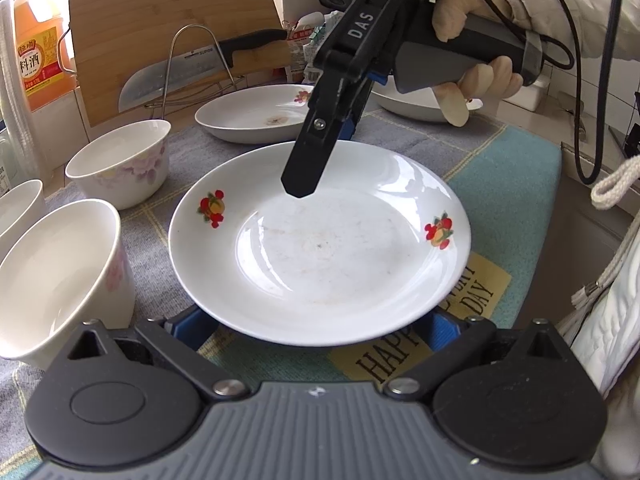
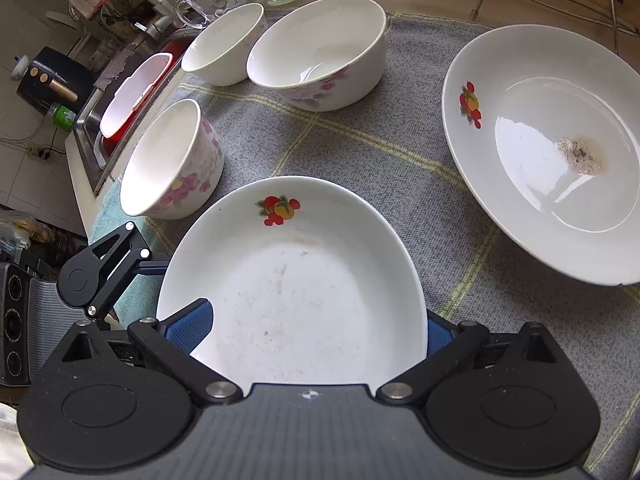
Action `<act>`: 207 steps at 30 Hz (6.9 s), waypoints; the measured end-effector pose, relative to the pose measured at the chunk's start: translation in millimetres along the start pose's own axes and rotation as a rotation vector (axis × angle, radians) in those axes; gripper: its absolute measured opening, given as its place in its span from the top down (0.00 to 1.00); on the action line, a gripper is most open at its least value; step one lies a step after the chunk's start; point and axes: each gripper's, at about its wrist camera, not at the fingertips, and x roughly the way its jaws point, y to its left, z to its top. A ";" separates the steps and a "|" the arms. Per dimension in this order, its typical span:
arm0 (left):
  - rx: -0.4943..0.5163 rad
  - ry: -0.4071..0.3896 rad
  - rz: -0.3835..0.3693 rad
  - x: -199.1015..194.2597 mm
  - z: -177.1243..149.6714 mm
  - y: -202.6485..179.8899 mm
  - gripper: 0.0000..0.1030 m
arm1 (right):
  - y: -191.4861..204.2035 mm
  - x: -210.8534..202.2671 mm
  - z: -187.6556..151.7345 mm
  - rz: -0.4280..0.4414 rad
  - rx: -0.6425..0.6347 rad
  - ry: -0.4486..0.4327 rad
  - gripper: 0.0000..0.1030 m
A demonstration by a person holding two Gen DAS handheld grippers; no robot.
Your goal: Organize plates and bowls
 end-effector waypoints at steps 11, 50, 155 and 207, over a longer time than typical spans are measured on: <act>0.005 -0.002 0.004 -0.3 -1.7 -0.3 0.02 | 1.2 1.7 5.4 -0.004 0.004 -0.002 0.00; 0.070 -0.003 -0.074 7.8 51.1 -28.8 0.02 | -14.4 -63.5 -36.4 -0.040 0.063 -0.098 0.00; 0.169 0.028 -0.153 177.9 171.8 -88.6 0.02 | -218.0 -173.1 -116.9 -0.132 0.237 -0.267 0.00; 0.148 0.011 -0.145 188.0 178.5 -82.9 0.01 | -199.7 -193.0 -148.0 -0.238 0.300 -0.289 0.00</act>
